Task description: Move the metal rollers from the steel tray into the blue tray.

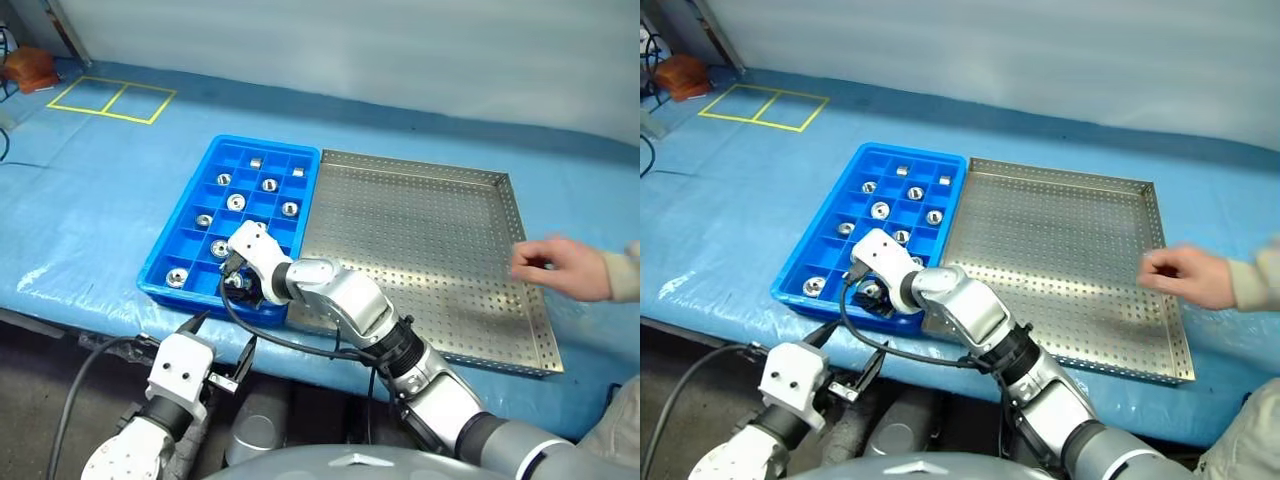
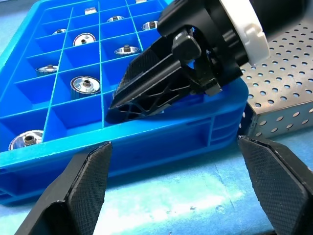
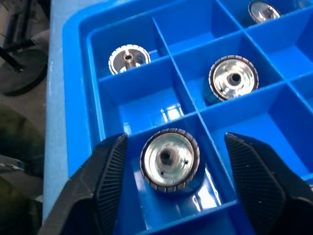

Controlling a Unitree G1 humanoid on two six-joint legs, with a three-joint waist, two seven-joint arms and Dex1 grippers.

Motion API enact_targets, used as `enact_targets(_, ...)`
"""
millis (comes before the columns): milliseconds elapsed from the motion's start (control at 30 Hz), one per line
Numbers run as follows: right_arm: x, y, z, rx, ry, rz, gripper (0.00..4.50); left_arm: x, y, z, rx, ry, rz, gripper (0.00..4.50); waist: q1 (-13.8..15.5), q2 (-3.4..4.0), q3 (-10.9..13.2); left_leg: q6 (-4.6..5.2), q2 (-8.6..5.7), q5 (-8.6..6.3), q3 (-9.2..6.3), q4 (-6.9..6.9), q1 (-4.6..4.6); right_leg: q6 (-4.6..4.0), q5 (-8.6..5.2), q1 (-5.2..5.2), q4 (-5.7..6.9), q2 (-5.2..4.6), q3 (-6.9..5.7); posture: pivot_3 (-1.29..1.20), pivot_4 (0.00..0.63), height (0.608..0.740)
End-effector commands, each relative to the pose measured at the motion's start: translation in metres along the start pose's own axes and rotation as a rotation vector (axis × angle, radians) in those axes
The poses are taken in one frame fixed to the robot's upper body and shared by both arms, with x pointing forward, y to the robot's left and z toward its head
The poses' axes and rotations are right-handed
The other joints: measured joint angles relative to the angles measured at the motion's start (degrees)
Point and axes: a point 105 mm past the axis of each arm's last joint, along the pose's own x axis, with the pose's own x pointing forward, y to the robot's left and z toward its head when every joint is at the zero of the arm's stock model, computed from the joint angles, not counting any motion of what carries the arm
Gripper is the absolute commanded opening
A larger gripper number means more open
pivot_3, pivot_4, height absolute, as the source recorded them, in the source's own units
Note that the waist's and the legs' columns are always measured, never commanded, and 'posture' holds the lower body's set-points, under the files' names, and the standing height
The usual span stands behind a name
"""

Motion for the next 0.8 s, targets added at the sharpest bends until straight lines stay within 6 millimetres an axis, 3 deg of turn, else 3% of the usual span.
enact_targets(33, -0.012, -0.009, 0.002, 0.014, -0.014, -0.042, 4.47, 0.004, -0.004, 0.013, 0.016, -0.056, -0.039, 4.5, 0.3, 0.01, 0.0, 0.0, 0.01, 0.0, 0.0, 0.01, 0.0, -0.01, -0.01, -0.01, 0.0, 0.0, 0.0, 0.48, 0.15, 0.74)
enact_targets(267, -0.067, -0.022, 0.014, 0.03, -0.123, -0.062, 4.47, 0.019, -0.007, 0.024, 0.041, -0.104, -0.129, 4.5, 0.8, -0.04, 0.0, 0.01, -0.07, 0.0, -0.05, 0.22, -0.38, 0.11, 0.07, -0.03, -0.06, -0.05, 0.0, 0.37, 0.15, 0.74)
enact_targets(400, -0.095, -0.029, -0.005, 0.08, -0.116, -0.094, 4.47, 0.031, -0.012, 0.027, 0.054, -0.119, -0.2, 4.5, -0.2, -0.05, -0.1, 0.01, -0.12, 0.01, -0.07, 0.28, -0.56, 0.33, 0.21, -0.01, -0.02, 0.01, -0.04, 0.3, 0.15, 0.74)
enact_targets(567, -0.111, -0.034, -0.027, 0.112, -0.079, -0.165, 4.47, 0.041, -0.017, 0.032, 0.066, -0.139, -0.272, 4.5, -3.8, -0.04, -0.1, 0.02, -0.12, 0.02, -0.16, 0.33, -0.55, 0.31, 0.21, 0.04, 0.01, 0.01, -0.02, 0.23, 0.15, 0.74)
enact_targets(800, -0.114, -0.037, -0.027, 0.142, -0.101, -0.219, 4.47, 0.049, -0.021, 0.035, 0.079, -0.152, -0.32, 4.5, -10.0, -0.04, -0.1, 0.04, -0.08, 0.04, -0.21, 0.39, -0.37, 0.32, 0.24, 0.22, 0.08, 0.04, 0.07, 0.2, 0.15, 0.74)
